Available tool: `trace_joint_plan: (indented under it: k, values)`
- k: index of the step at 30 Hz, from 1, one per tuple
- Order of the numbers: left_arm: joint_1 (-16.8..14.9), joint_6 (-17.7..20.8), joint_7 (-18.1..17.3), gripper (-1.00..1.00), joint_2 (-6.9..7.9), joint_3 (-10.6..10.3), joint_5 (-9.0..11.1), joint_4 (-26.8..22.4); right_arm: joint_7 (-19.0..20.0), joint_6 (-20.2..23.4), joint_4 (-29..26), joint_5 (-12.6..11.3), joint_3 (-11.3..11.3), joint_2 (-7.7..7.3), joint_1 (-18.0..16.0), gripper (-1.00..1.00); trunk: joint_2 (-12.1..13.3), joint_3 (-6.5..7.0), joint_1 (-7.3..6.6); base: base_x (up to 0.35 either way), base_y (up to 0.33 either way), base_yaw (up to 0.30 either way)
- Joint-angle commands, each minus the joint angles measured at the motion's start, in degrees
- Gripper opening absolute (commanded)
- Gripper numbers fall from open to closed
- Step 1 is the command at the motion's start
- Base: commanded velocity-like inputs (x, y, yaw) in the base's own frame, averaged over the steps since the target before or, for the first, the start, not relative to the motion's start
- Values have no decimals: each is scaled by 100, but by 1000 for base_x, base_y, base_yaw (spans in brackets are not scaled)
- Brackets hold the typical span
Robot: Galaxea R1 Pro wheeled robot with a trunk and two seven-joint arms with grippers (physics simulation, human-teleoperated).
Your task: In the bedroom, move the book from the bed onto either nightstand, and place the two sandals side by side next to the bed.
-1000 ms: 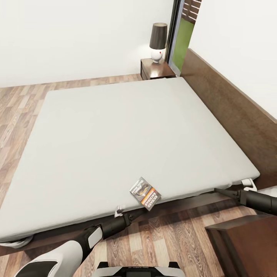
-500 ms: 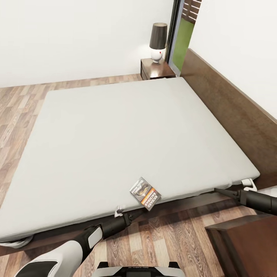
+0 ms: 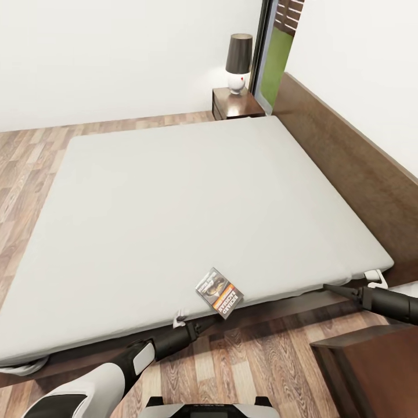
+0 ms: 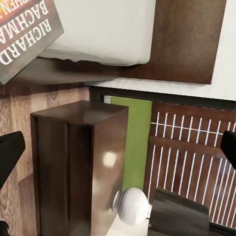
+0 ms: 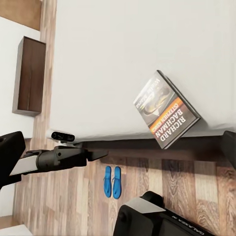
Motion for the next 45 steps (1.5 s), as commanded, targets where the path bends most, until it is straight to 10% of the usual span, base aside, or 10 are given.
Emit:
trace_joint_plan:
  k: [1, 45]
  values:
    - [-2, 60, -18, 100, -1, 25, 2, -1, 9, 28, 0, -11, -1, -2, -3, 100, -47, -24, 24, 0, 0, 0]
    - [0, 60, -19, 100, 6, 33, 1, -1, 9, 28, 0, -11, 4, -2, -3, 100, -1812, -814, 990, 0, 0, 0]
